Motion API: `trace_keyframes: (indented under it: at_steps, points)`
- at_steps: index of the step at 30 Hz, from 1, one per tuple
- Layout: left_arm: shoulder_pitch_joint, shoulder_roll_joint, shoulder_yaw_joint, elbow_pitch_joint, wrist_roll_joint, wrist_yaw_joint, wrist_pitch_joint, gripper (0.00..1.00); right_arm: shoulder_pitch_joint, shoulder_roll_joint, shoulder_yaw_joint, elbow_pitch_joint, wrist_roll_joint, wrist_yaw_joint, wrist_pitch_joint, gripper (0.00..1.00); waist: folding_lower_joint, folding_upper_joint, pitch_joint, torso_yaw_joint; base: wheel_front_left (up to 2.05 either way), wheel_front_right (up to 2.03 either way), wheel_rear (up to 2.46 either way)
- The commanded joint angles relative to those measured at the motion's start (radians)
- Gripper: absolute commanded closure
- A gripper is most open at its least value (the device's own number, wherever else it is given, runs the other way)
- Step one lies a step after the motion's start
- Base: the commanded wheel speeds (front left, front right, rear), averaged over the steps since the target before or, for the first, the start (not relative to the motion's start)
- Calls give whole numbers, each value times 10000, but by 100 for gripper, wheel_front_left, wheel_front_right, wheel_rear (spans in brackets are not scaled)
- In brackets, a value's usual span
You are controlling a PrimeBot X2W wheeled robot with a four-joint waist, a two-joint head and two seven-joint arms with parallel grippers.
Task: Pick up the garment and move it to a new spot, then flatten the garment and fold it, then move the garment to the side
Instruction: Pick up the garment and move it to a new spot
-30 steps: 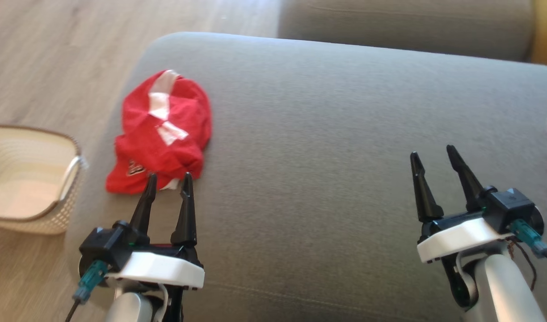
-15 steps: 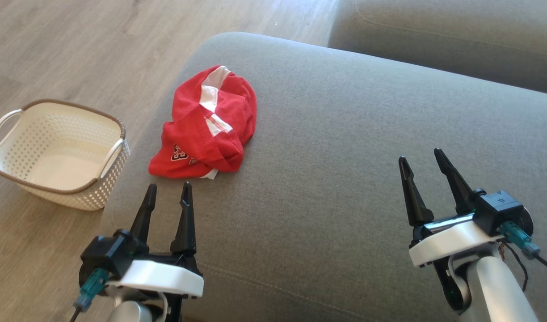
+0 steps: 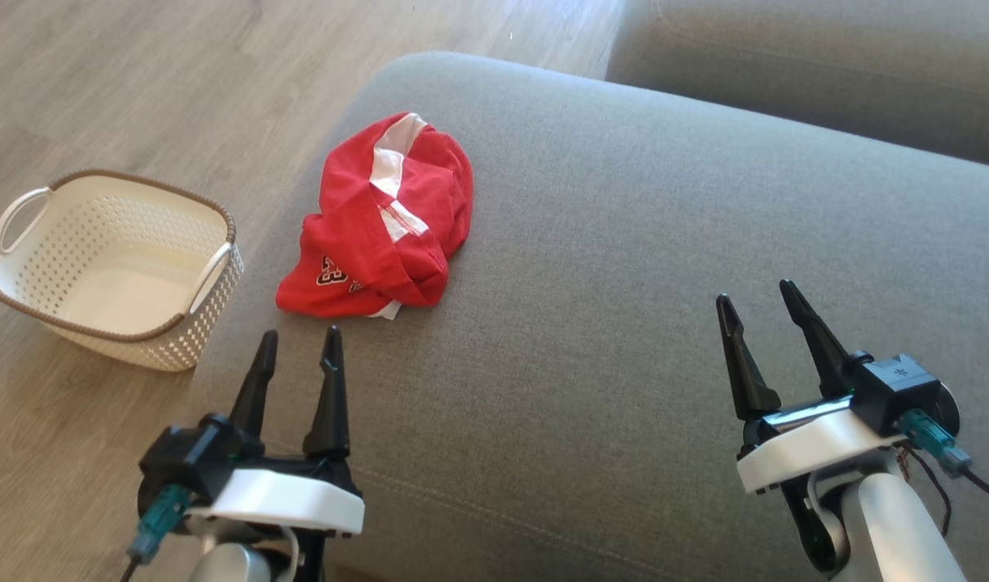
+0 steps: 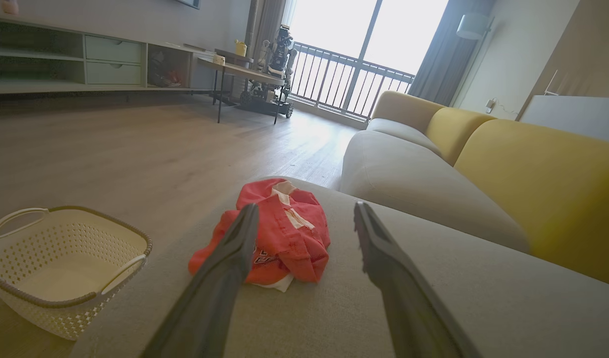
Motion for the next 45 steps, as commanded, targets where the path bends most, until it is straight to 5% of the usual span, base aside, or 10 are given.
trace_keyframes:
  at_steps: [1,13,21,38,39,40,45]
  points:
    - [-332,6,440,-368,-67,76,-51,0,-265,22,240,-360,-3,-4,-89,0,0,0,96,-30,0,0,0]
    - [-1964,6,1867,242,-219,-320,-51,0,-999,22,176,-1459,-878,-4,567,0,0,0,1943,-595,0,0,0]
    - [-4532,789,2148,3521,-320,-1246,311,0,-1370,22,423,-2805,-1792,-4,1399,0,0,0,3326,-956,0,0,0]
    - [-8340,1585,1242,8774,-455,-1632,1214,0,-1554,22,1033,-3562,-2227,-4,1720,0,0,0,4310,-1653,0,0,0]
    - [-8438,1593,1182,8991,-517,-1642,1294,58,-1550,22,1054,-3546,-2224,-4,1705,0,0,0,4301,-1696,0,0,0]
    - [-8536,1628,1109,9113,-529,-1649,1212,100,-1547,22,1059,-3531,-2220,-4,1690,0,0,0,4289,-1735,0,0,0]
    - [-8856,1836,1029,9317,-477,-1651,250,100,-1512,22,999,-3414,-2153,-4,1572,0,0,0,4070,-1846,0,0,0]
